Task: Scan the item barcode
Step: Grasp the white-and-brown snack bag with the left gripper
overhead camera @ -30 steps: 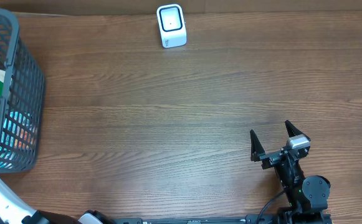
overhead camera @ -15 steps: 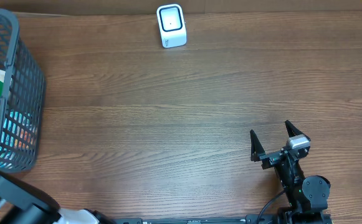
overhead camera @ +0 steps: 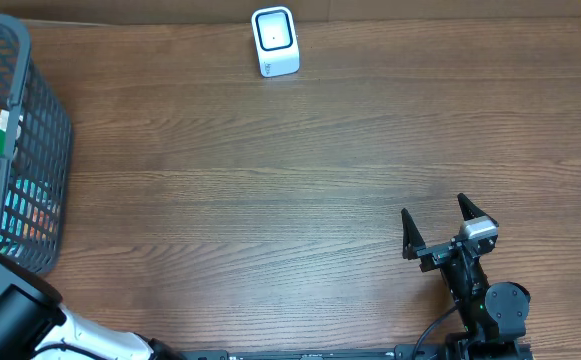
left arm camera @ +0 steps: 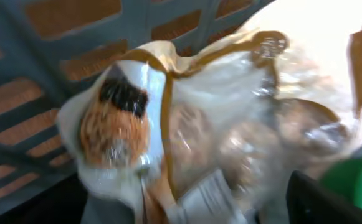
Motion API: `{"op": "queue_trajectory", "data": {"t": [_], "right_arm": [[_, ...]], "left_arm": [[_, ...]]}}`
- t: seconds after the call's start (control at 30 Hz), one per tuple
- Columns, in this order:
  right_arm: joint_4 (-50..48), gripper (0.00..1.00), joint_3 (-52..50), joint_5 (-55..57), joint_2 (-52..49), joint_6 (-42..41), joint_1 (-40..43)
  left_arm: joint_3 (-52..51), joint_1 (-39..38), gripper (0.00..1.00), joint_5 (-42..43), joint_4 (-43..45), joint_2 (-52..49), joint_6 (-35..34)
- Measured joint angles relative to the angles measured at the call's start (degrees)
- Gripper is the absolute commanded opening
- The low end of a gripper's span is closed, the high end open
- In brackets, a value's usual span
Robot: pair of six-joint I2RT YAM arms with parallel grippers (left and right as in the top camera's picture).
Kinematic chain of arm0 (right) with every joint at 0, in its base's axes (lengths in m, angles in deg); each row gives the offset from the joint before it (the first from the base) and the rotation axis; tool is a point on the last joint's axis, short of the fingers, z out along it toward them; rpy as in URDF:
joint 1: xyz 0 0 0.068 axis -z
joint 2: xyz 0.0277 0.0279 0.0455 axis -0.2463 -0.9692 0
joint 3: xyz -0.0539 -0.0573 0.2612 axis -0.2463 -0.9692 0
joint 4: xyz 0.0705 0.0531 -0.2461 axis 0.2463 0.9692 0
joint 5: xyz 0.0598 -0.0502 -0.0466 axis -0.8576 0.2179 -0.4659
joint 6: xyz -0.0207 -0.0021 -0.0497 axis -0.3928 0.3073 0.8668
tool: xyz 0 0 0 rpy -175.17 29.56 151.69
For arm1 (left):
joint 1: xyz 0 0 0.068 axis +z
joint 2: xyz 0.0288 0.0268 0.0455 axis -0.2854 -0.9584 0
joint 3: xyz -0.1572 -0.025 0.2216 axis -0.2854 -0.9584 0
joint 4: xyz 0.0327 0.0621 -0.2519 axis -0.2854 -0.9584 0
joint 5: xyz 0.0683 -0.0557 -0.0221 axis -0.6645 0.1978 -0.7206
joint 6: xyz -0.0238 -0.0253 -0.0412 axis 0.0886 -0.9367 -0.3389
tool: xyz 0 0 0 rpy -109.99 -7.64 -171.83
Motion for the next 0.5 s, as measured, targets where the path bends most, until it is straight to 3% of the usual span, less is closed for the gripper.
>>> {"op": "queue_trajectory", "data": {"t": [0.17, 0.27, 0.33, 0.37, 0.43, 0.5], "right_arm": [[0.00, 1.00, 0.00, -0.02, 0.00, -0.02, 0.00], [0.04, 1.00, 0.00, -0.02, 0.00, 0.02, 0.00], [0.00, 1.00, 0.00, 0.00, 0.00, -0.02, 0.00], [0.02, 1.00, 0.00, 0.00, 0.00, -0.02, 0.00], [0.00, 1.00, 0.00, -0.02, 0.00, -0.02, 0.00], [0.02, 1.00, 0.00, -0.02, 0.00, -0.02, 0.00]], "left_arm": [[0.00, 0.00, 0.88, 0.20, 3.98, -3.82, -0.42], [0.00, -0.13, 0.82, 0.37, 5.70, -5.62, -0.98], [0.00, -0.37, 0.70, 0.59, 6.91, -6.45, -1.55], [0.07, -0.39, 0.58, 0.83, 7.30, -6.71, -1.62], [0.15, -0.72, 0.24, 0.98, 7.72, -6.88, -1.97], [0.17, -0.76, 0.10, 1.09, 8.04, -6.88, -2.19]]}}
